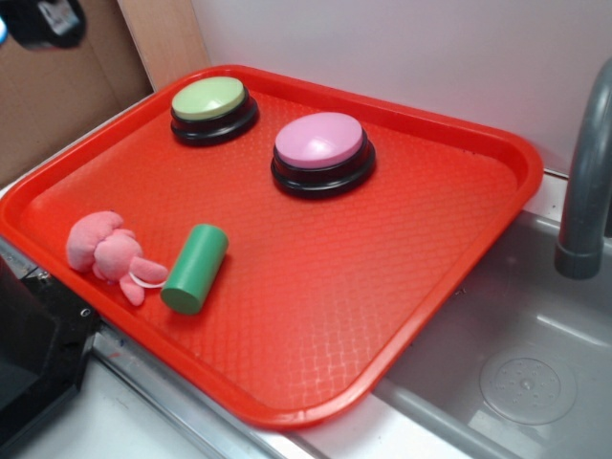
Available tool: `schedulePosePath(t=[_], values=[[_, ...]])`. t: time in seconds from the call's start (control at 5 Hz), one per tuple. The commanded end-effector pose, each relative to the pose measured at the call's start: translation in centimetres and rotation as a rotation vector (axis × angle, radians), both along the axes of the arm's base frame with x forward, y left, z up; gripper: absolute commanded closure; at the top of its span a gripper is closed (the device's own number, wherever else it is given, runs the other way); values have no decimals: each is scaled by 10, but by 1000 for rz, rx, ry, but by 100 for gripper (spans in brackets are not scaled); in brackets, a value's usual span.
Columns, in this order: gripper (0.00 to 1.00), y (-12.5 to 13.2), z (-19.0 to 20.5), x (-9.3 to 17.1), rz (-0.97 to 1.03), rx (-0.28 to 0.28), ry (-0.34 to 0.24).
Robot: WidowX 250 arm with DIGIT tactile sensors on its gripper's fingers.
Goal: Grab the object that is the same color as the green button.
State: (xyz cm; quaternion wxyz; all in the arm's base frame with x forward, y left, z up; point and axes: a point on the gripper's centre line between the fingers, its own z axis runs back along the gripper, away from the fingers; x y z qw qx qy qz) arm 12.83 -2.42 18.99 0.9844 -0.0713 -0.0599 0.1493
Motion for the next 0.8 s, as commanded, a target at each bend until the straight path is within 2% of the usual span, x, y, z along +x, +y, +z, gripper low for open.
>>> schedulePosePath(t=[0.0,0.2,0.4,0.6], values=[[0,-22,-66,21,164,-18,-40],[0,-29,-98,23,178,-56,-19],[0,-34,-124,26,204,-39,-24],[0,-37,-144,29,196,-46,-3]])
